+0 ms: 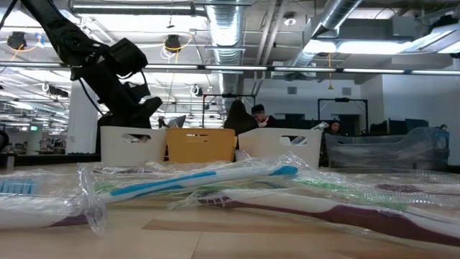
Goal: Pick & Place Toothbrushes
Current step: Put the white orange toothbrush into the left white bin, then put the white green toothbrush into the yellow bin
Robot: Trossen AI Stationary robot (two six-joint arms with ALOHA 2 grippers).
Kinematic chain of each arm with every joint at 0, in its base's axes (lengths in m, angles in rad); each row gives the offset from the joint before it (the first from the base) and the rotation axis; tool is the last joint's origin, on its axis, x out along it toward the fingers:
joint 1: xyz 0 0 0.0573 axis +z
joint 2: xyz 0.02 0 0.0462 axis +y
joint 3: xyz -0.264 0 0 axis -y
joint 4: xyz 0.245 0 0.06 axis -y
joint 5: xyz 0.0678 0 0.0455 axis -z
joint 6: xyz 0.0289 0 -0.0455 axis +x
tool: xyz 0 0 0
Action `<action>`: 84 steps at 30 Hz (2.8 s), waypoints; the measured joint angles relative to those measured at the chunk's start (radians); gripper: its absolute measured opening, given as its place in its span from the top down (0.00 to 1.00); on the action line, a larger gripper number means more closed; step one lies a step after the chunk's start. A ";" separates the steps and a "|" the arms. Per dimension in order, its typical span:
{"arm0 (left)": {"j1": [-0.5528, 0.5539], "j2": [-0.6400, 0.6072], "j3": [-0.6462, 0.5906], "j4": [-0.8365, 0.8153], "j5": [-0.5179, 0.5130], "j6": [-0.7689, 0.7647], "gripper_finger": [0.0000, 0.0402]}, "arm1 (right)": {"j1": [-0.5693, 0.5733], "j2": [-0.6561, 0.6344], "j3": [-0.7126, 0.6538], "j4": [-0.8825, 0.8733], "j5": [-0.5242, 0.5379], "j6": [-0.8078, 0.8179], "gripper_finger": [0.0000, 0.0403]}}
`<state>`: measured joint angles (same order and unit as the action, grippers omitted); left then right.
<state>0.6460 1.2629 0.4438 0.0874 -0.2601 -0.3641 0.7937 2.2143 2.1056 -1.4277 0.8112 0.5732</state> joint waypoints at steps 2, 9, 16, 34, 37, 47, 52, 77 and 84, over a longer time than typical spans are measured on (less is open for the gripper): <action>0.000 0.000 0.000 -0.001 -0.015 -0.004 0.71 | 0.000 0.000 0.000 0.000 0.000 0.000 0.81; 0.001 0.000 0.001 -0.003 -0.080 -0.014 0.66 | 0.000 0.000 0.000 0.000 0.000 0.003 0.81; 0.000 0.000 0.001 -0.020 -0.083 -0.062 0.68 | 0.000 0.000 0.000 0.000 0.000 0.003 0.81; 0.000 -0.094 0.003 -0.088 -0.046 -0.124 0.75 | 0.000 0.000 0.000 0.000 0.000 0.003 0.81; 0.000 -0.150 0.003 -0.143 -0.038 -0.124 0.75 | 0.000 0.000 0.000 0.000 0.000 0.003 0.81; 0.000 -0.392 0.002 -0.221 0.139 -0.178 0.75 | 0.005 0.000 0.000 0.000 0.000 0.003 0.81; -0.092 -0.503 0.002 -0.220 0.452 -0.223 0.75 | 0.012 0.000 0.000 0.000 0.000 0.003 0.81; -1.193 -0.085 0.001 0.185 -0.048 0.026 0.75 | 0.046 0.000 0.000 -0.016 -0.005 0.029 0.81; -1.222 0.077 0.001 0.289 -0.045 0.004 0.75 | 0.067 0.000 0.000 -0.019 -0.005 0.029 0.81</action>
<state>-0.5756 1.3401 0.4450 0.3767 -0.3051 -0.3604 0.8609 2.2147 2.1056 -1.4465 0.8067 0.6026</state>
